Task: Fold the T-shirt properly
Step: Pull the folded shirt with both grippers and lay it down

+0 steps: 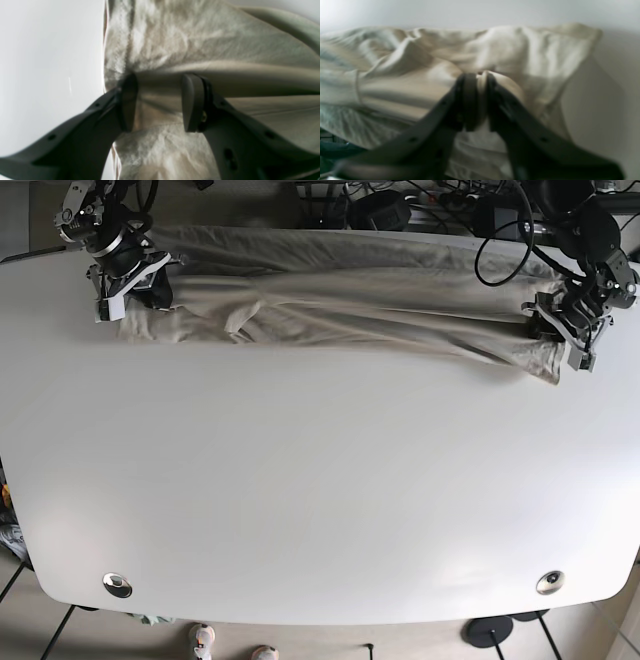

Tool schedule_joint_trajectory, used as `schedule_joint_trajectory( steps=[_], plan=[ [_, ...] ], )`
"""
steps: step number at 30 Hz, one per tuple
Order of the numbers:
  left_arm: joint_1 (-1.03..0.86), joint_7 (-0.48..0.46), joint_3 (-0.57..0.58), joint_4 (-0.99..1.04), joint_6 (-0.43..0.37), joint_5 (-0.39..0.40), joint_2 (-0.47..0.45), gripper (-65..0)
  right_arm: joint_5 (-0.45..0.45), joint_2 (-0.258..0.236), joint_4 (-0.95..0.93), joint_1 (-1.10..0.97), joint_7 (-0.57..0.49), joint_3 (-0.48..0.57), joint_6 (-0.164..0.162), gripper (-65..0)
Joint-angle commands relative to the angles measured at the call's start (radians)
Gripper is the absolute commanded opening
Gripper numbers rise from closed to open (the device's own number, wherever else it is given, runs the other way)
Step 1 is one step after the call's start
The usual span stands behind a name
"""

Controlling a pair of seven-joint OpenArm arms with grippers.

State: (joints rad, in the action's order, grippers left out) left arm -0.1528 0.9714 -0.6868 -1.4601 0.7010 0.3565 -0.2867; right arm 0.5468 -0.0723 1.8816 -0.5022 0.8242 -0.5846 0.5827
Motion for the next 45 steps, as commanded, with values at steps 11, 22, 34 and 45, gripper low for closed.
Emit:
schedule_joint_trajectory(
  steps=[11,22,34,45],
  plan=[
    [0.003,0.093,-0.084,-0.192,-0.003,-0.012,0.005,-38.9,0.011,-0.013,0.121,-0.062,-0.018,0.179,0.115,-12.4],
    [-0.127,0.136,-0.02,-0.353,-0.003,-0.018,0.129,-38.8,-0.138,-0.028,-0.001,-0.085,-0.111,0.183,0.115,-30.9],
    [-0.109,0.013,-0.014,-0.103,-0.003,-0.018,0.086,-38.9,-0.175,-0.068,-0.21,0.096,-0.116,0.19,0.115,-37.4],
    [0.137,0.007,-0.012,0.121,-0.003,-0.02,0.068,-38.9,-0.175,-0.149,-0.498,0.457,-0.139,0.239,0.115,-37.3]
  ],
)
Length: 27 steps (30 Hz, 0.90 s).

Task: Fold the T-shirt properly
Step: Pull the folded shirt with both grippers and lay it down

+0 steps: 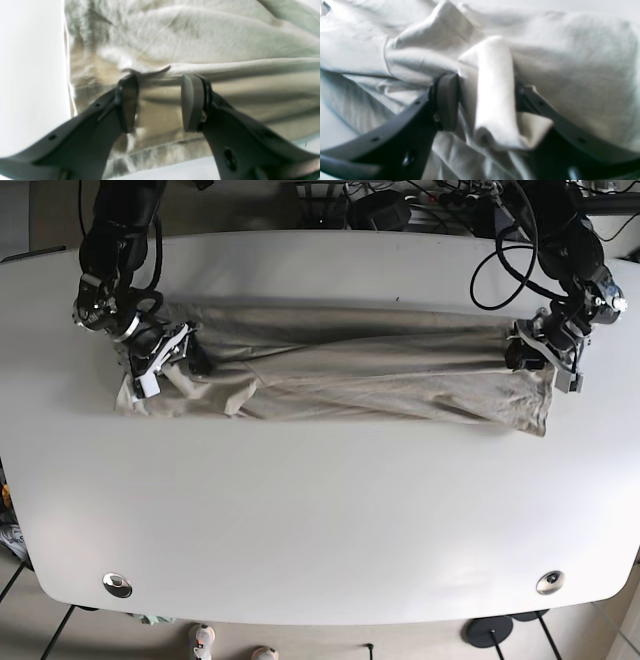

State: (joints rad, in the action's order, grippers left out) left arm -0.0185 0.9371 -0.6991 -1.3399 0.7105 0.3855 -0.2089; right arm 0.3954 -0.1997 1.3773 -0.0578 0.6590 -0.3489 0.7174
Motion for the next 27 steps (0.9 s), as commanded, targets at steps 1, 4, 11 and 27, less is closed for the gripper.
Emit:
schedule_joint_trajectory(
  steps=[1,4,11,27],
  plan=[
    [0.004,0.041,0.0,0.001,-0.012,-0.049,-0.008,-38.9,-0.014,-0.03,0.021,0.016,0.035,0.004,-0.019,-37.3],
    [0.005,0.041,0.002,0.001,-0.012,-0.047,-0.01,-38.9,-0.022,-0.028,0.159,0.016,0.074,0.0,-0.019,-31.9],
    [0.004,0.041,-0.001,0.001,-0.012,-0.047,-0.011,-38.9,-0.017,-0.027,0.457,0.006,0.201,-0.003,-0.019,-7.0],
    [0.004,0.041,-0.006,0.001,-0.012,-0.047,-0.013,-38.9,-0.023,0.052,0.304,-0.035,0.147,0.003,-0.019,-29.0]
  ],
)
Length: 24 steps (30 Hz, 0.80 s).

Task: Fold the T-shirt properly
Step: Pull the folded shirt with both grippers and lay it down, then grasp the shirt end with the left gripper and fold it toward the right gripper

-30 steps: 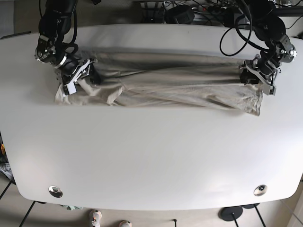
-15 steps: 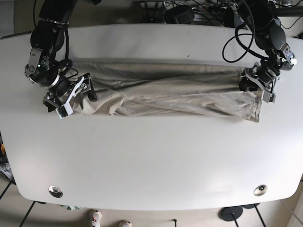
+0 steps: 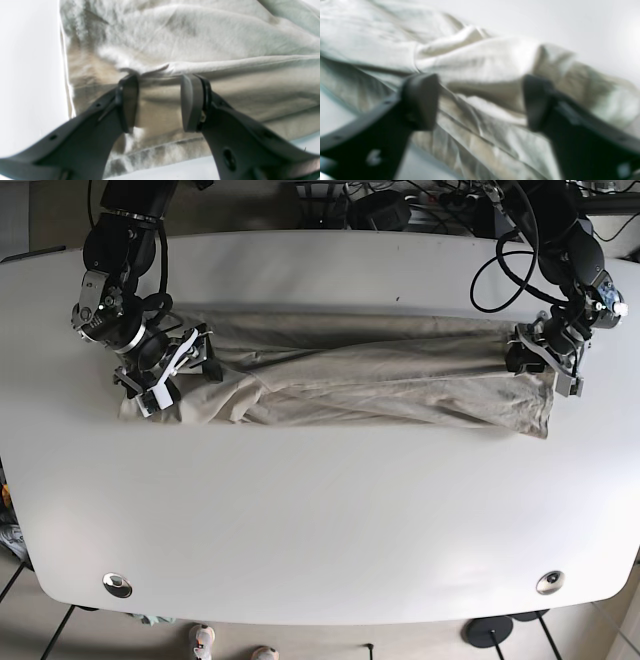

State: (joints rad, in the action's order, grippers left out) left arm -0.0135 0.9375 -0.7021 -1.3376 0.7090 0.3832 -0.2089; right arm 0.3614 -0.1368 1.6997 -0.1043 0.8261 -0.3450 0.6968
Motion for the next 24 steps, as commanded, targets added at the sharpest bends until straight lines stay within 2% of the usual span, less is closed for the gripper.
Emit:
schedule_joint_trajectory(
  steps=[1,2,5,7,11,15,17,18,19,21,24],
  plan=[
    [-0.001,0.041,-0.003,-0.001,-0.011,-0.045,-0.013,-38.9,0.011,-0.011,-0.051,0.013,-0.026,-0.002,0.001,-32.5],
    [-0.001,0.041,-0.003,-0.001,-0.011,-0.045,-0.013,-38.9,0.011,-0.011,-0.095,0.013,-0.057,-0.002,0.001,-35.2],
    [-0.001,0.041,-0.003,-0.001,-0.011,-0.043,-0.013,-38.9,0.011,-0.014,-0.218,0.03,-0.135,-0.001,0.001,-36.3],
    [-0.001,0.041,-0.003,-0.001,-0.011,-0.042,-0.013,-38.9,0.011,-0.034,-0.272,0.041,-0.152,0.001,0.001,-36.5],
    [0.001,0.042,-0.003,-0.001,-0.011,-0.039,-0.013,-38.9,0.011,-0.039,-0.309,0.053,-0.173,0.001,0.001,-36.6],
    [0.002,0.117,-0.049,-0.253,-0.011,-0.037,-0.002,-38.1,0.011,-0.04,-0.272,0.048,-0.169,-0.001,0.001,-36.6],
    [0.002,0.139,-0.058,-0.349,-0.011,-0.037,0.019,-32.1,0.012,-0.04,-0.272,0.048,-0.169,0.001,0.001,-36.6],
    [0.002,0.17,-0.06,-0.386,-0.011,-0.037,0.016,-25.8,0.012,-0.037,-0.272,0.048,-0.169,0.001,0.001,-36.6],
    [0.019,0.197,-0.069,-0.395,-0.011,-0.037,0.016,-22.2,0.015,-0.037,-0.272,0.048,-0.169,0.001,0.001,-36.6],
    [0.063,0.234,-0.129,-0.352,-0.011,-0.04,0.013,-21.2,0.014,-0.037,-0.272,0.048,-0.169,0.001,0.001,-36.6],
    [0.131,0.252,-0.172,-0.187,-0.011,-0.039,-0.059,-21.2,0.012,-0.036,-0.272,0.048,-0.169,0.001,0.001,-36.6]
  ],
)
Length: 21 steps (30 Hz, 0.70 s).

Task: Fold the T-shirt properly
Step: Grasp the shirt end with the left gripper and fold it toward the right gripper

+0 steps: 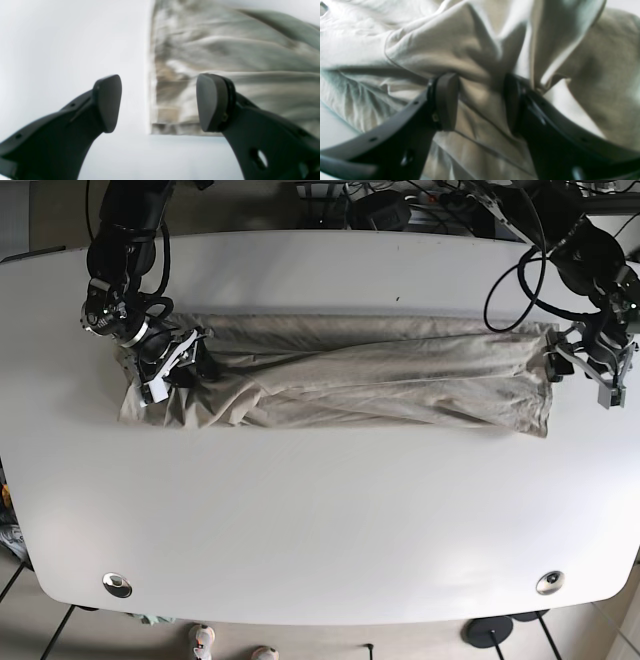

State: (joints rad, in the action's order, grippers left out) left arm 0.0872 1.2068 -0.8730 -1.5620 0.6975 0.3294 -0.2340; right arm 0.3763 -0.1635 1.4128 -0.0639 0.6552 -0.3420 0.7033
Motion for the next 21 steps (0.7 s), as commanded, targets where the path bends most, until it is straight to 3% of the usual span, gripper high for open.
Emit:
schedule_joint_trajectory(
  steps=[1,4,10,14,18,20,21],
  plan=[
    [0.046,-0.017,-0.001,0.096,0.001,0.017,-0.055,-21.4,-0.003,-0.009,0.015,0.008,0.002,-0.002,-0.005,-36.6],
    [0.089,-0.022,-0.001,0.259,0.001,0.024,-0.11,-21.4,-0.003,-0.009,0.013,0.008,0.002,-0.002,-0.005,-36.6],
    [0.099,-0.071,0.056,0.493,0.001,0.198,-0.176,-21.5,0.002,-0.008,0.013,0.008,0.002,-0.002,-0.005,-36.6],
    [0.089,-0.081,0.154,0.499,0.001,0.202,-0.176,-21.7,0.003,-0.008,0.013,0.008,0.001,-0.002,-0.005,-36.6],
    [0.067,-0.078,0.168,0.499,0.001,0.202,-0.137,-21.8,0.003,-0.008,0.013,0.008,0.001,-0.006,-0.005,-36.6],
    [0.052,-0.078,0.188,0.499,0.001,0.199,-0.117,-26.3,0.005,-0.008,0.013,0.008,0.001,-0.006,-0.005,-36.6],
    [0.044,-0.081,0.202,0.499,0.001,0.199,-0.115,-31.8,0.005,-0.008,0.013,0.008,0.001,-0.006,-0.005,-36.6]
  ],
)
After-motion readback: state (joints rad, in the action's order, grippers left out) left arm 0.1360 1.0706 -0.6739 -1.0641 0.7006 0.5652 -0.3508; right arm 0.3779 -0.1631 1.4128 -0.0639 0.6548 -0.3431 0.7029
